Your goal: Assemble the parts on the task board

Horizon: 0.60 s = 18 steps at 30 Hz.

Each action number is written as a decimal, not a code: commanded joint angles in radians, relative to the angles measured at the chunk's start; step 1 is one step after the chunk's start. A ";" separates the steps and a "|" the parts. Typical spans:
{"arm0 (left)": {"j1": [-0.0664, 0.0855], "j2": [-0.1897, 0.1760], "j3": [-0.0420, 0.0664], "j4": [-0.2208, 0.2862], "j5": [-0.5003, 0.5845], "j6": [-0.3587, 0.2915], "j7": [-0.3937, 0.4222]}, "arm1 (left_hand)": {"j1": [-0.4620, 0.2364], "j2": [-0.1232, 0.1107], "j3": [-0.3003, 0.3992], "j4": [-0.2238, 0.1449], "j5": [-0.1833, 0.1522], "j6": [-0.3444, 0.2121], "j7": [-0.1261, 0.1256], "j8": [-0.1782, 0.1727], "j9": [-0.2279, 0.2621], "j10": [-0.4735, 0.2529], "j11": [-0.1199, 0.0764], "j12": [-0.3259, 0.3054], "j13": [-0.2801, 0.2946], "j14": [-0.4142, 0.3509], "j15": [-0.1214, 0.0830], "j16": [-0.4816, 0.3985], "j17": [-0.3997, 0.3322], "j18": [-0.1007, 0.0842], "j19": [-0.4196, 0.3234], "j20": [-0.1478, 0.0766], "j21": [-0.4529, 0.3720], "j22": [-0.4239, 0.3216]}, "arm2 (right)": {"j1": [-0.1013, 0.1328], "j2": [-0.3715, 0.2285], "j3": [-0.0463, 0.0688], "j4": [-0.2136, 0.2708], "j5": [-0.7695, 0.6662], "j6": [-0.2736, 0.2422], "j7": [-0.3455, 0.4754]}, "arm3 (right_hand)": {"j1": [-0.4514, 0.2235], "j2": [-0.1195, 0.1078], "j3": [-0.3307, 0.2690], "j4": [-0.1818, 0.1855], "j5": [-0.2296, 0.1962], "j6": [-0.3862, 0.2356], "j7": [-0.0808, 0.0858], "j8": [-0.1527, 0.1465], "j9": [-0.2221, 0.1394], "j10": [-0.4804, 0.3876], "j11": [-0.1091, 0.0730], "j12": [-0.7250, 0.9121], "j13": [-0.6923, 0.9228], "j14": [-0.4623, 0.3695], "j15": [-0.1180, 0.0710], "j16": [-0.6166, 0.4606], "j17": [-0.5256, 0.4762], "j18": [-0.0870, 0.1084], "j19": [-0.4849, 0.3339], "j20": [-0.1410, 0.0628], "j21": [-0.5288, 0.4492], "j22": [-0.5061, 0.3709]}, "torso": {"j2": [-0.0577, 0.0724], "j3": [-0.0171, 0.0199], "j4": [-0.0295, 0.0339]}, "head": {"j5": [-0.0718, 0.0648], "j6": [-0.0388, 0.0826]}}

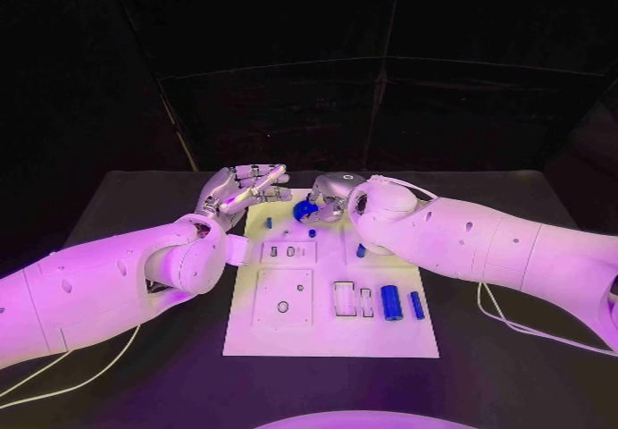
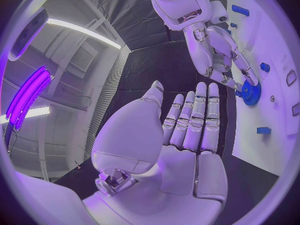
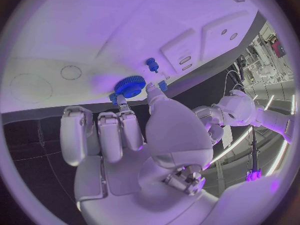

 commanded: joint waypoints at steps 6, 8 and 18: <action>0.002 -0.001 0.001 0.001 -0.005 0.007 0.004 | 0.003 0.005 0.000 -0.006 0.003 0.007 0.019 -0.004 -0.002 0.004 0.003 -0.004 -0.002 0.000 0.005 -0.004 0.001 0.011 -0.001 0.002 -0.004 -0.001 | 0.002 -0.012 0.000 0.012 0.011 0.003 0.001 | 0.026 0.005 0.001 -0.016 0.014 0.002 0.001 -0.003 0.004 0.034 0.008 0.009 0.181 0.101 0.006 0.004 0.248 -0.011 0.000 0.008 0.005 0.063 | -0.001 0.0002 -0.0002 | 0.001 -0.001; 0.002 -0.001 0.001 0.001 -0.005 0.007 0.004 | 0.003 0.005 0.000 -0.006 0.003 0.007 0.019 -0.004 -0.002 0.004 0.003 -0.004 -0.002 0.000 0.005 -0.004 0.001 0.011 -0.001 0.002 -0.004 -0.001 | 0.002 -0.016 0.000 0.015 0.011 -0.003 0.003 | 0.029 0.005 0.001 -0.017 0.014 0.006 0.000 -0.002 0.004 0.036 0.007 0.011 0.182 0.101 0.006 0.004 0.248 -0.011 0.001 0.008 0.005 0.064 | 0.000 0.0001 -0.0004 | 0.001 -0.002; 0.002 -0.002 0.001 0.001 -0.005 0.007 0.004 | 0.003 0.005 0.000 -0.006 0.003 0.007 0.019 -0.004 -0.002 0.004 0.003 -0.004 -0.002 0.000 0.005 -0.004 0.001 0.011 -0.001 0.002 -0.004 -0.001 | -0.001 -0.051 0.000 0.049 -0.008 -0.083 -0.009 | 0.034 0.007 0.000 -0.020 0.017 0.019 -0.003 0.003 0.006 0.038 0.005 0.013 0.185 0.101 0.004 0.004 0.248 -0.012 0.004 0.007 0.007 0.069 | -0.001 0.0003 -0.0001 | 0.000 -0.001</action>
